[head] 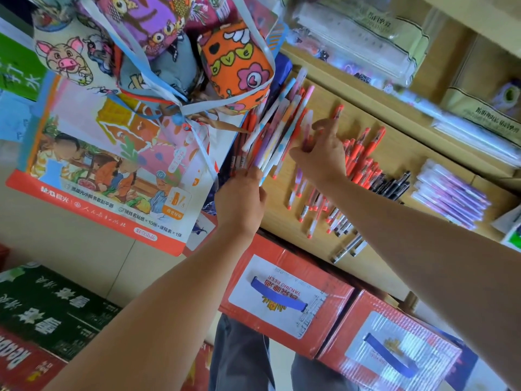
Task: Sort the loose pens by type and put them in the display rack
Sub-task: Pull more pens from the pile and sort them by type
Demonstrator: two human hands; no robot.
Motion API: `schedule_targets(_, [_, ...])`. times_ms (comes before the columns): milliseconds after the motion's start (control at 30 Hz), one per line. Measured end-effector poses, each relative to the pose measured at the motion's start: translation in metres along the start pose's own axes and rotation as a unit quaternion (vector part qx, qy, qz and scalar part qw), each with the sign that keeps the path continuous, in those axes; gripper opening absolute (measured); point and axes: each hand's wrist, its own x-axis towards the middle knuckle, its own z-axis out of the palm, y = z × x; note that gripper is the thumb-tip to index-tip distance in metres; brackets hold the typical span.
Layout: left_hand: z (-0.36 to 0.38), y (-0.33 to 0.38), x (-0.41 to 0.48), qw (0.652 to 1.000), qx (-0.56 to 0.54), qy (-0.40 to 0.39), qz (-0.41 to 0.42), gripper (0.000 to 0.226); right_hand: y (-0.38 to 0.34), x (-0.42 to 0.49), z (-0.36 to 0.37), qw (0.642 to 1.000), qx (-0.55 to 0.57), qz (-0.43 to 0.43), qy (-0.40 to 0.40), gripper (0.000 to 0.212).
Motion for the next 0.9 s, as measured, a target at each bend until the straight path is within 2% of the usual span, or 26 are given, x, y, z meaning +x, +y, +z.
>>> schedule_targets(67, [0.002,0.001,0.001,1.000,-0.009,0.000,-0.003,0.021,-0.001,0.004,-0.004,1.000,0.023,0.004,-0.002,0.049])
schedule_targets(233, [0.009,0.000,0.003,1.000,-0.010,-0.006,0.000,0.021,-0.003,0.012,0.007,0.998,0.033,0.000,-0.046,0.026])
schedule_targets(433, [0.013,0.006,0.006,0.999,0.003,-0.038,-0.014,0.021,0.004,0.011,0.010,0.999,-0.027,-0.009,-0.044,0.018])
schedule_targets(533, [0.012,0.012,0.007,0.998,0.011,-0.063,-0.027,0.022,0.009,0.011,0.002,0.999,-0.009,0.005,-0.043,0.014])
schedule_targets(700, [0.007,0.012,0.005,0.995,-0.050,-0.076,-0.031,0.026,0.011,0.016,-0.012,0.997,0.015,0.036,-0.065,0.021])
schedule_targets(800, [0.004,0.011,0.002,0.990,-0.109,-0.077,-0.036,0.018,0.007,0.015,-0.015,0.995,0.012,0.058,-0.077,0.030])
schedule_targets(900, [-0.002,0.017,-0.002,0.988,-0.127,-0.083,-0.015,0.012,0.001,0.009,-0.016,0.979,0.082,0.123,-0.142,0.043])
